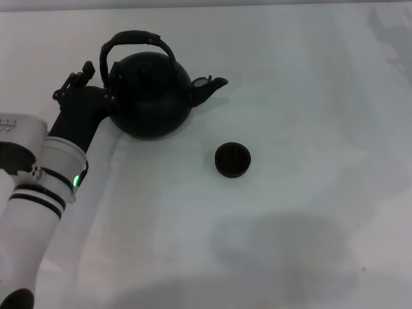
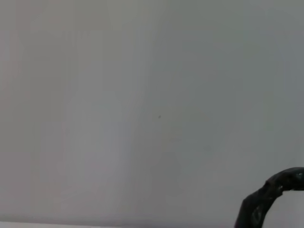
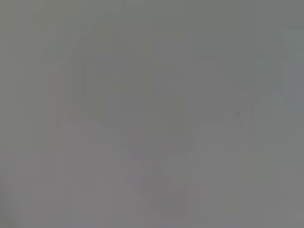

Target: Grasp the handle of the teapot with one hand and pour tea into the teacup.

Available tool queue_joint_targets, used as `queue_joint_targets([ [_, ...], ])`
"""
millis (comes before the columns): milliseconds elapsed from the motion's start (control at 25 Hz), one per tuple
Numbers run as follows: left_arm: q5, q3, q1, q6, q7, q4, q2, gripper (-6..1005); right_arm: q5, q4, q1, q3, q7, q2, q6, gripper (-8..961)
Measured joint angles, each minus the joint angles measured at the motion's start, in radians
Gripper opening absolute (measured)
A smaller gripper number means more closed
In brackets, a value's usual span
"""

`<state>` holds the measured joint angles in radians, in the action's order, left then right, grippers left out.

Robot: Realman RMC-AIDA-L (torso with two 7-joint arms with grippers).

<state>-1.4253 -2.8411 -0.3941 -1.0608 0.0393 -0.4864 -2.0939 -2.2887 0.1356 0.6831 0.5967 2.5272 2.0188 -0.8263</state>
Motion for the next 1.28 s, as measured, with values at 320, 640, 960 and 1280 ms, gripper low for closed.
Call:
queue_joint_targets([
  [320, 0.083, -0.002, 0.063, -0.072, -0.027, 0.005, 0.003, 591, 0.000, 0.002, -0.004, 0.000, -0.003, 0.000, -0.002, 842],
  [640, 0.098, -0.002, 0.109, -0.135, -0.031, 0.013, 0.007, 853, 0.000, 0.005, -0.005, 0.000, -0.004, -0.001, -0.017, 842],
  [960, 0.175, -0.001, 0.134, -0.139, -0.092, 0.021, 0.009, 879, 0.000, 0.004, -0.007, 0.000, -0.005, -0.001, -0.026, 842],
  [1280, 0.232, 0.012, 0.218, -0.293, -0.161, 0.026, 0.010, 878, 0.000, 0.004, -0.012, 0.000, -0.006, 0.000, -0.026, 842],
])
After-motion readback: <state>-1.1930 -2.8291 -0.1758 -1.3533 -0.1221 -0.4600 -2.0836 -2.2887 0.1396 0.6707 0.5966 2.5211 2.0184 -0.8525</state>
